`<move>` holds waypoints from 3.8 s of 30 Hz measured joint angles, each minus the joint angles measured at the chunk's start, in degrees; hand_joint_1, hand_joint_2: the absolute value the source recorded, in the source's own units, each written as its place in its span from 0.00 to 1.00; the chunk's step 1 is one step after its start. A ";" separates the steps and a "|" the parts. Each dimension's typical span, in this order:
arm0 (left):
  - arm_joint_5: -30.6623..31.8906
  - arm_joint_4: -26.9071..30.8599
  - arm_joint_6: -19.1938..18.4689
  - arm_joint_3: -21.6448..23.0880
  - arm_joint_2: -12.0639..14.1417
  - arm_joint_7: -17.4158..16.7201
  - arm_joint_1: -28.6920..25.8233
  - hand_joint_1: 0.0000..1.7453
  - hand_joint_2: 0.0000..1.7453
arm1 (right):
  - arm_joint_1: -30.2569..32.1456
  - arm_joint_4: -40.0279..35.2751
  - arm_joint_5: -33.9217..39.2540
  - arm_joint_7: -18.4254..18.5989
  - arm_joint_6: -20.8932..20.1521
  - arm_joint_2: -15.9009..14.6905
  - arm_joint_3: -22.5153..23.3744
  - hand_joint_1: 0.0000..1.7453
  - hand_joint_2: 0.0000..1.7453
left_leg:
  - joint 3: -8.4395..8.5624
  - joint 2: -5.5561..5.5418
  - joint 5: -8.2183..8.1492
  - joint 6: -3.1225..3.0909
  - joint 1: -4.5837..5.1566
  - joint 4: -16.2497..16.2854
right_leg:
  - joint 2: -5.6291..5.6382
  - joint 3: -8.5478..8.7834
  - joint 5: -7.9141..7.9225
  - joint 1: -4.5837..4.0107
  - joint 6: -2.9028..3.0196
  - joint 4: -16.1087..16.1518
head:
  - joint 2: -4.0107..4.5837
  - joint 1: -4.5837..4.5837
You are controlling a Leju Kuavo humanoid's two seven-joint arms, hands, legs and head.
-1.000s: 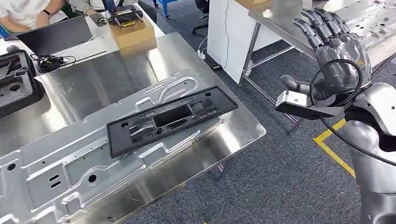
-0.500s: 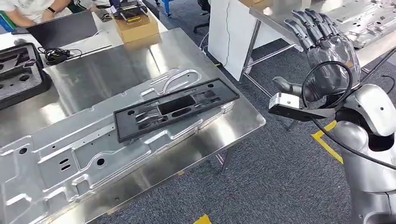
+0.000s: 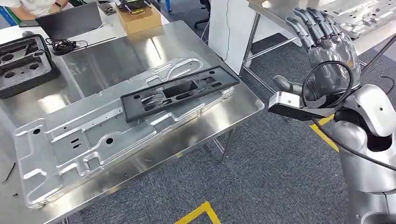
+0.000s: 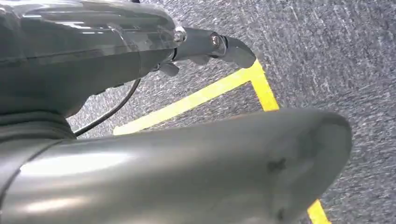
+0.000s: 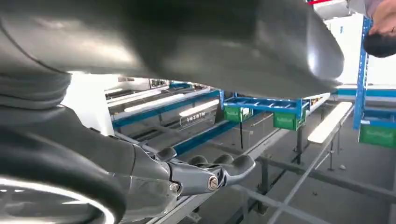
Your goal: Take the parts from the cabinet and place them on the table.
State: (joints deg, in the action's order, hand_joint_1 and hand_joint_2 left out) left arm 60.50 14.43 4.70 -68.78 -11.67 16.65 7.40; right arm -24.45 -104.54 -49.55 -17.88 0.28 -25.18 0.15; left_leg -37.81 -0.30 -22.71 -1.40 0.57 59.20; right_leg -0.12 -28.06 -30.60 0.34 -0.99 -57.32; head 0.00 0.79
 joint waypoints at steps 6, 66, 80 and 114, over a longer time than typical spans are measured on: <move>-0.22 0.00 0.07 -0.37 0.35 0.00 -0.17 0.00 0.00 | -0.48 0.17 0.00 -0.26 0.07 1.01 -0.42 0.00 0.00 | -4.09 -0.14 -12.80 1.62 -0.86 14.61 | -0.49 -4.36 3.98 1.04 1.73 0.46 | 0.00 -0.29; 0.52 0.09 0.65 -1.22 1.62 -0.48 -0.87 0.00 0.00 | 1.12 1.57 0.04 -1.64 2.56 6.65 -1.88 0.00 0.00 | -3.64 0.22 -10.02 2.40 -1.18 8.83 | -0.52 -3.93 3.17 0.78 2.08 0.81 | 0.00 -0.37; 0.42 0.07 -0.02 -1.22 1.51 -0.61 -0.23 0.00 0.00 | -0.14 2.05 0.00 -1.90 1.84 7.30 -2.30 0.00 0.00 | 9.63 0.54 -7.25 0.13 -1.24 -2.68 | -0.39 -11.59 4.30 0.68 -0.88 -3.38 | 0.00 -0.09; -0.33 0.09 -0.02 -1.31 0.37 0.94 -0.68 0.00 0.00 | 0.25 2.91 2.38 -1.14 0.72 8.50 -3.41 0.00 0.00 | 5.40 1.56 -4.23 0.27 -1.53 -2.74 | 1.12 -13.42 -4.29 0.69 -0.29 -16.84 | 0.00 0.33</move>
State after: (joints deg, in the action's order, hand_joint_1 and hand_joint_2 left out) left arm 60.17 14.51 4.68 -70.10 -11.30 17.59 6.72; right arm -24.20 -101.64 -47.17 -19.02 1.01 -16.68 -3.26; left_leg -32.41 1.25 -26.94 -1.13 -0.96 56.46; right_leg 0.99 -41.47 -34.89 1.03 -1.28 -74.16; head 0.00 1.11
